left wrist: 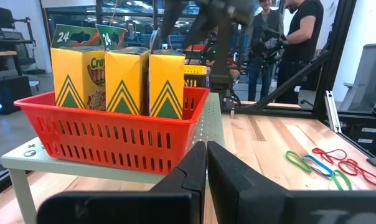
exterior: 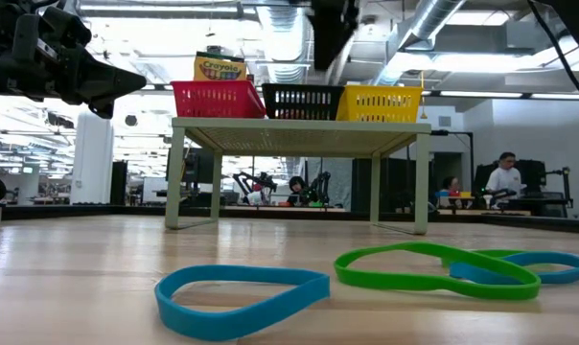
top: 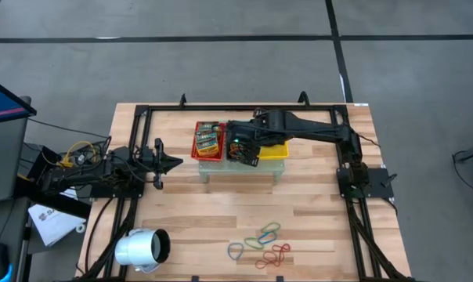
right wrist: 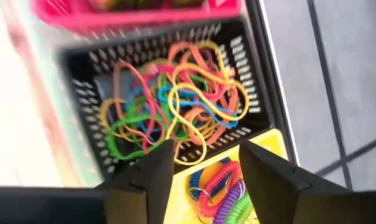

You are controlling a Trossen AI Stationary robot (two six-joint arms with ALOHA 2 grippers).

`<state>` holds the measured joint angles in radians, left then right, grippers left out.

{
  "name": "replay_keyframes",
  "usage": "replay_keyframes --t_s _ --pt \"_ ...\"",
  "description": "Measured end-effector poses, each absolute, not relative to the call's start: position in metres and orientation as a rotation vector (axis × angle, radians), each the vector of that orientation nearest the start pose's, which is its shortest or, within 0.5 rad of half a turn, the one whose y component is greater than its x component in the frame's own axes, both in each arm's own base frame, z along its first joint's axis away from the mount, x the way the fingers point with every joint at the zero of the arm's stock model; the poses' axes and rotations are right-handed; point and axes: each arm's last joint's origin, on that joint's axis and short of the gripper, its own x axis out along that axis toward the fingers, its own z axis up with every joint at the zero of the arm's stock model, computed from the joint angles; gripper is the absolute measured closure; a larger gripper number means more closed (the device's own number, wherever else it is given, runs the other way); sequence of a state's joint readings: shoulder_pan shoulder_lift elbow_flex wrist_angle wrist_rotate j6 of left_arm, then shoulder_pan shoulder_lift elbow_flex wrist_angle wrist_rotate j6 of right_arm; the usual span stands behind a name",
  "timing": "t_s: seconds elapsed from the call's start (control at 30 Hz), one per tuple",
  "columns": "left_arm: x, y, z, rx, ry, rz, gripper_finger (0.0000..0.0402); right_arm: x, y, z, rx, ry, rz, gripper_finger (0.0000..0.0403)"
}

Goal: Pick & Place Office Desk Supplies
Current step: Put the green rubber band into the black bin on the shelf

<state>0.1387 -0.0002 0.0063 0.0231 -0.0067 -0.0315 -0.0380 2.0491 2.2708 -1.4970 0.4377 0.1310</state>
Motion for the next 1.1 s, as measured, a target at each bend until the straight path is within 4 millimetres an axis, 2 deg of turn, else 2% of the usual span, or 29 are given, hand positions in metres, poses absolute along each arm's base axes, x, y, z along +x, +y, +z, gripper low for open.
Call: replay_keyframes --t_s 0.17,0.3,0.4,0.53,0.73,0.93,1.03,1.1 --pt "0.096 0.014 0.168 -0.029 -0.032 0.145 0.0394 0.389 -0.005 0.382 -0.146 1.159 -0.454 0.0222" --pt "0.096 0.014 0.168 -0.029 -0.032 0.145 0.0394 0.383 0.016 0.382 -0.156 1.171 -0.405 0.0229" --pt "0.096 0.014 0.168 -0.029 -0.032 0.145 0.0394 0.379 0.035 0.381 -0.098 1.197 -0.341 0.0233" --pt "0.096 0.014 0.168 -0.029 -0.032 0.144 0.0394 0.372 0.078 0.381 -0.049 1.189 -0.252 0.0233" --pt "0.096 0.014 0.168 -0.029 -0.033 0.145 0.0394 0.352 0.145 0.38 -0.035 1.158 -0.195 0.0232" --pt "0.096 0.014 0.168 -0.029 -0.033 0.145 0.0394 0.333 0.198 0.371 -0.06 1.127 -0.192 0.0232" --pt "0.096 0.014 0.168 -0.029 -0.033 0.145 0.0394 0.325 0.211 0.362 -0.04 1.14 -0.206 0.0231" --pt "0.096 0.014 0.168 -0.029 -0.033 0.145 0.0394 0.32 0.216 0.349 -0.024 1.18 -0.26 0.0227"
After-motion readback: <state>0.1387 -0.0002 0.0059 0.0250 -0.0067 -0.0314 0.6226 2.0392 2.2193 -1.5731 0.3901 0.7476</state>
